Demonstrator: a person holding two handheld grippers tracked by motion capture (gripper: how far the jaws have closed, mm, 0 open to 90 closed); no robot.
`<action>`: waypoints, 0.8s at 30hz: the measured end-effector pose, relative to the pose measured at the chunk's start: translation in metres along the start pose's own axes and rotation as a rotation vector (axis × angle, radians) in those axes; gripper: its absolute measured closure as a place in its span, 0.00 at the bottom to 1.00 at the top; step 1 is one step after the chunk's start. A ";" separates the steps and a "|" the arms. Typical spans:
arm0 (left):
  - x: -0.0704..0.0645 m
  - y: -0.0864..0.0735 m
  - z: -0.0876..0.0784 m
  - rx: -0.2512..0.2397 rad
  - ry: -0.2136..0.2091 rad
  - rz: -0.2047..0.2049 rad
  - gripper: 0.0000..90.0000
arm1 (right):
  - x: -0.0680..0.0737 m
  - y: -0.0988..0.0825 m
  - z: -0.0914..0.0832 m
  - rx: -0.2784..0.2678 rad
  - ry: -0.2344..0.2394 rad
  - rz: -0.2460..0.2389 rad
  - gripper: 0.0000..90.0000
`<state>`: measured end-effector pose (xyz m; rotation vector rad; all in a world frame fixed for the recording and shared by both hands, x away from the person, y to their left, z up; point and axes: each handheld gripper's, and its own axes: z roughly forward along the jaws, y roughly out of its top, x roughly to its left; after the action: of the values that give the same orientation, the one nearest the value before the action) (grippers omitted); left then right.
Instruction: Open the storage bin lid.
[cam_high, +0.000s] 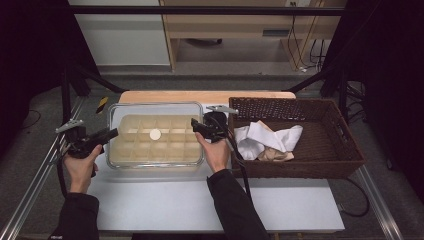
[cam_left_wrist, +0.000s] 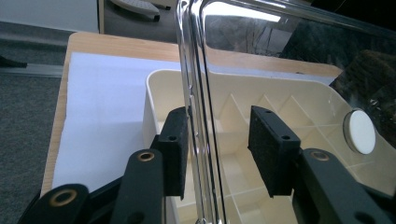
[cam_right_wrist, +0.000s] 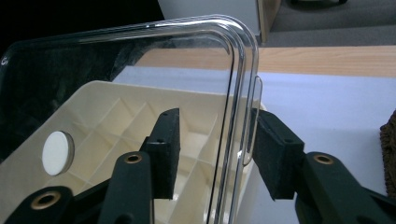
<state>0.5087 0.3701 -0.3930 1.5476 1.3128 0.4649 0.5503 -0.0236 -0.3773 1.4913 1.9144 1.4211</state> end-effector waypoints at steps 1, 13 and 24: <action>-0.001 0.000 -0.003 -0.010 -0.005 0.000 0.66 | 0.001 0.000 -0.003 -0.007 0.004 -0.002 0.63; -0.015 -0.001 -0.029 -0.080 -0.021 0.031 0.73 | 0.003 0.000 -0.036 -0.036 0.055 0.014 0.74; -0.039 -0.003 -0.051 -0.106 -0.040 0.097 0.74 | -0.001 -0.007 -0.074 -0.044 0.107 0.005 0.78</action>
<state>0.4530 0.3575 -0.3628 1.5296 1.1678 0.5532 0.4924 -0.0609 -0.3504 1.4282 1.9287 1.5642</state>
